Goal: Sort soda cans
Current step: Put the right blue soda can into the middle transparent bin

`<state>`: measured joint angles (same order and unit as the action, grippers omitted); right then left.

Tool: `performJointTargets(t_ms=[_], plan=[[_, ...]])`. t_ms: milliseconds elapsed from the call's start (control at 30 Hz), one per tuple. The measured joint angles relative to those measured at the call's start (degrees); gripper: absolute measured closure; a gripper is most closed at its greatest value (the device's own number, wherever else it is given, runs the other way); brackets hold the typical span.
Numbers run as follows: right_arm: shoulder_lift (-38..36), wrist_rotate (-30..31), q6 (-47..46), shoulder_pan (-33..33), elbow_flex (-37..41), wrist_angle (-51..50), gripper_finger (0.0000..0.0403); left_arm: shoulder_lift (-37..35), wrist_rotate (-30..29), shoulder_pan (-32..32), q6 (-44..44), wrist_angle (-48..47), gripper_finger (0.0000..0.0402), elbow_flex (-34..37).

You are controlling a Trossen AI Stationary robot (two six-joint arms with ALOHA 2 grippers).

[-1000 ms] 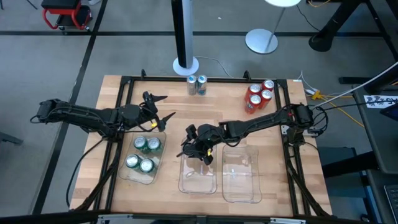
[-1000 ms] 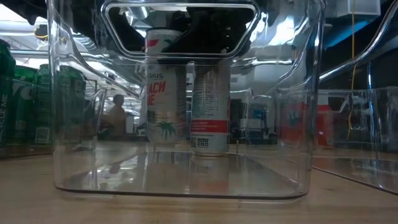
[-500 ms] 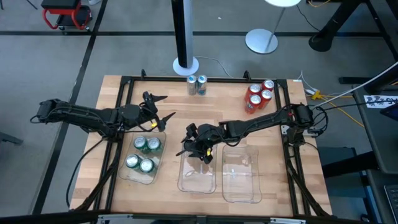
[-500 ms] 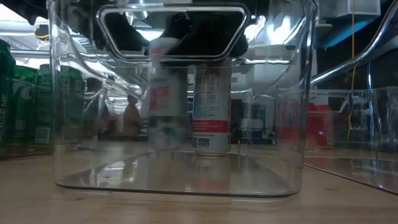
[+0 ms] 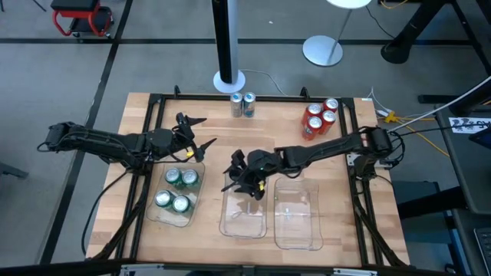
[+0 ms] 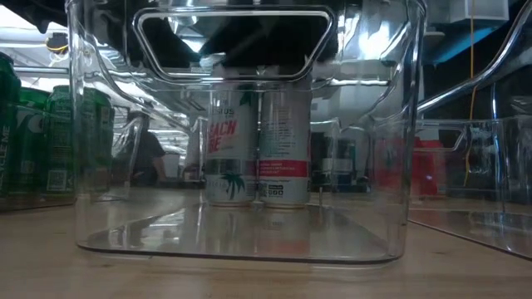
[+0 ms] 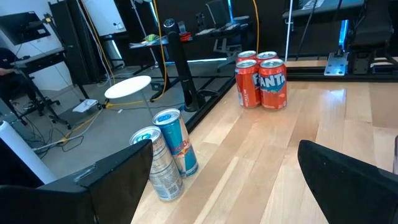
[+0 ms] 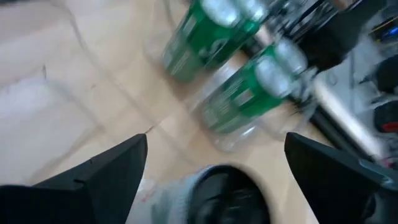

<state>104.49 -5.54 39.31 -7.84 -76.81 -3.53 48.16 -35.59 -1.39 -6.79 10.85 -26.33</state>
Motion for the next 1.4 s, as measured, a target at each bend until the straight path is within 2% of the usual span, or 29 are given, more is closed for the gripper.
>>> performJointTargets(t_ms=[233,400,533,733,900,1033,1233,1400], plan=[[-6.2,-0.4,1.2,0.0,0.0,0.2,0.0023,0.0,0.0,0.0,0.1,0.0,0.0013,0.0],[-11.2,-0.4,9.8,1.3,-0.1,0.6,0.0023,0.0,0.0,0.0,0.3,0.0,0.0013,0.0],[-13.8,1.5,18.4,2.1,-0.1,2.4,0.0023,0.0,0.0,0.0,0.3,0.0,0.0013,0.0],[-14.2,7.2,24.7,3.0,-0.1,2.3,0.0023,0.0,0.0,0.0,0.3,0.0,0.0013,0.0],[-14.3,12.4,34.4,8.0,-0.1,-4.6,0.0023,0.0,0.0,0.0,0.4,0.0,0.0013,0.0],[-14.4,13.9,36.2,14.3,-0.1,-7.0,0.0023,0.0,0.0,0.0,0.4,0.0,0.0013,0.0],[-14.4,11.4,37.3,24.0,-0.1,-7.6,0.0023,0.0,0.0,0.0,0.4,0.0,0.0013,0.0],[-14.1,4.6,35.8,31.7,-0.1,-7.8,0.0023,0.0,0.0,0.0,0.4,0.1,0.0013,0.0]])
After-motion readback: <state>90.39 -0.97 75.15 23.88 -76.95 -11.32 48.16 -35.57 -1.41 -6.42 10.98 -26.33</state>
